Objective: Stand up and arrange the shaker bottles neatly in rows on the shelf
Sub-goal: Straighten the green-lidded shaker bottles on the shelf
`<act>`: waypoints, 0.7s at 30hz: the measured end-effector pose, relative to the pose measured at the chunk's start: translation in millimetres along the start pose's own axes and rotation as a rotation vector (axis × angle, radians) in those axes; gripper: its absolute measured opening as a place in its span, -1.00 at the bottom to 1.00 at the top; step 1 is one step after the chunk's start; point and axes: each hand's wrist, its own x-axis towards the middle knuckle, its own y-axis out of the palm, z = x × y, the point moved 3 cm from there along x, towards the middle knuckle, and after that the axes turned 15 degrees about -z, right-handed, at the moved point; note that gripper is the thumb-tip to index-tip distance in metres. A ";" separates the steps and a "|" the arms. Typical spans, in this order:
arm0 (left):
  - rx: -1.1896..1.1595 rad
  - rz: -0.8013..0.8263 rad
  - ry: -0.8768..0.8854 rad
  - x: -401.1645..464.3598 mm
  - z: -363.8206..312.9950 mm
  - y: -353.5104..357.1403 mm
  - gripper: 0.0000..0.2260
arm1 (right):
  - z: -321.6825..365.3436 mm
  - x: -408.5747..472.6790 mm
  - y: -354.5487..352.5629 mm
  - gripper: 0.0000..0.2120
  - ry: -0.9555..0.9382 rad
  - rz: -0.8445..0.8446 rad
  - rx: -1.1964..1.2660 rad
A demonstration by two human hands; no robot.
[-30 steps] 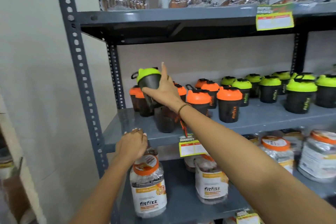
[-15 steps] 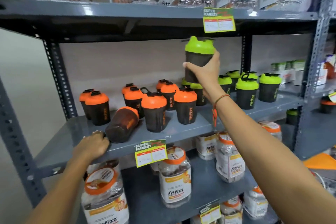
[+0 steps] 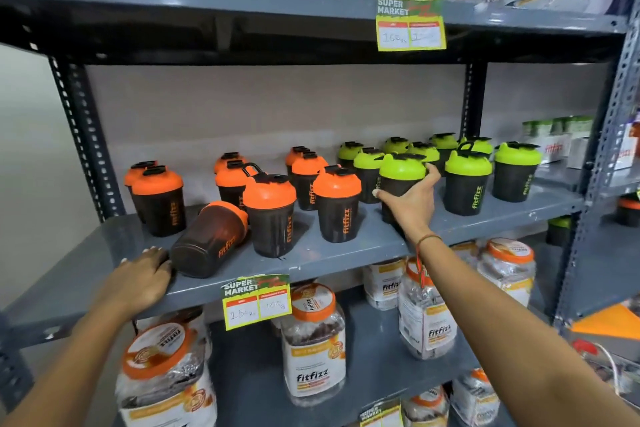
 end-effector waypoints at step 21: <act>0.026 0.033 0.004 -6.3 0.0 -9.4 -0.69 | 68.0 -45.6 -32.4 -0.27 -0.229 -0.284 0.246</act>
